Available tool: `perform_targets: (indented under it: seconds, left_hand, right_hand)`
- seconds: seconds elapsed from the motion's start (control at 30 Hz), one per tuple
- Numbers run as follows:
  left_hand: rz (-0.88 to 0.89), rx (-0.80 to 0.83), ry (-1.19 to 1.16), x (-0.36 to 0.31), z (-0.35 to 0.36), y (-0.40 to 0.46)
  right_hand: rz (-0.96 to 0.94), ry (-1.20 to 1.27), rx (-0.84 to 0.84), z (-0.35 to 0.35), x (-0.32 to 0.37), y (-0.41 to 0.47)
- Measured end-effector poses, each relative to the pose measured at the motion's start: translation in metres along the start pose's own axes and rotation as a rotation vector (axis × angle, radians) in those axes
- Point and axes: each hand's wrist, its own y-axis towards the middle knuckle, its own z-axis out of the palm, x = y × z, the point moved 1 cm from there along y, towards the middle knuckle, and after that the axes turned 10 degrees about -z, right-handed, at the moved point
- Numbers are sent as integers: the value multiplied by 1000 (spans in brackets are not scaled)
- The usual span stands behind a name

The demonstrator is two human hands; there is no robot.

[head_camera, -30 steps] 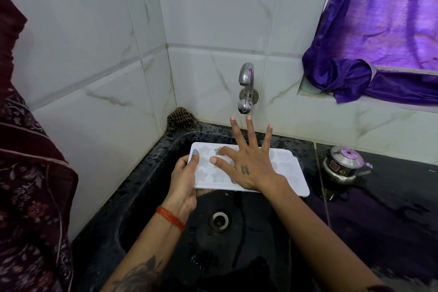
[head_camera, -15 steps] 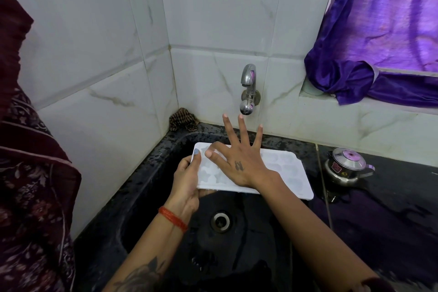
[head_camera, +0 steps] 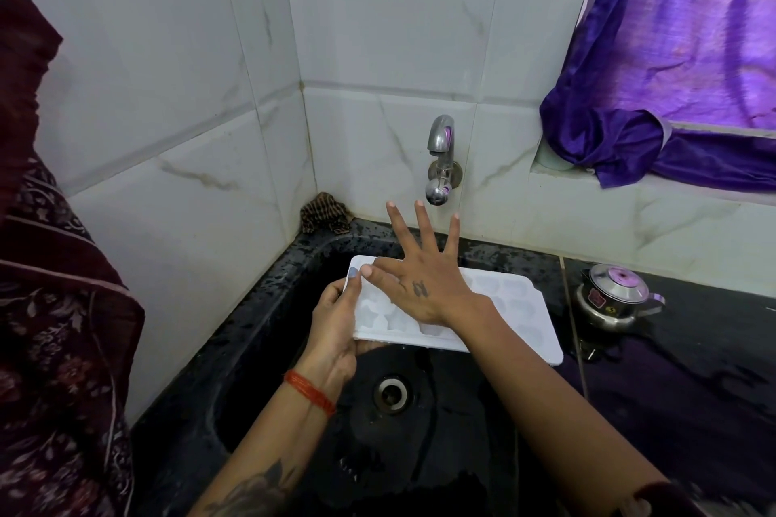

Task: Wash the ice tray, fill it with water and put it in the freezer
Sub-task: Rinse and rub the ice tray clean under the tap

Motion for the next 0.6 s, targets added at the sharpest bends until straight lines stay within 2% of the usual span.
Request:
perform_targets:
  seconds: [0.17, 0.4, 0.5, 0.6]
  left_hand:
    - [9, 4, -8, -2, 2, -1]
    - [13, -2, -30, -6, 0, -1]
    - [22, -6, -23, -7, 0, -2]
    - [27, -4, -19, -5, 0, -2]
  right_hand:
    - [-49, -62, -70, 2, 4, -1]
    - [-7, 82, 63, 0, 3, -3]
    - [-9, 163, 91, -2, -3, -2]
    - [-36, 144, 83, -4, -8, -1]
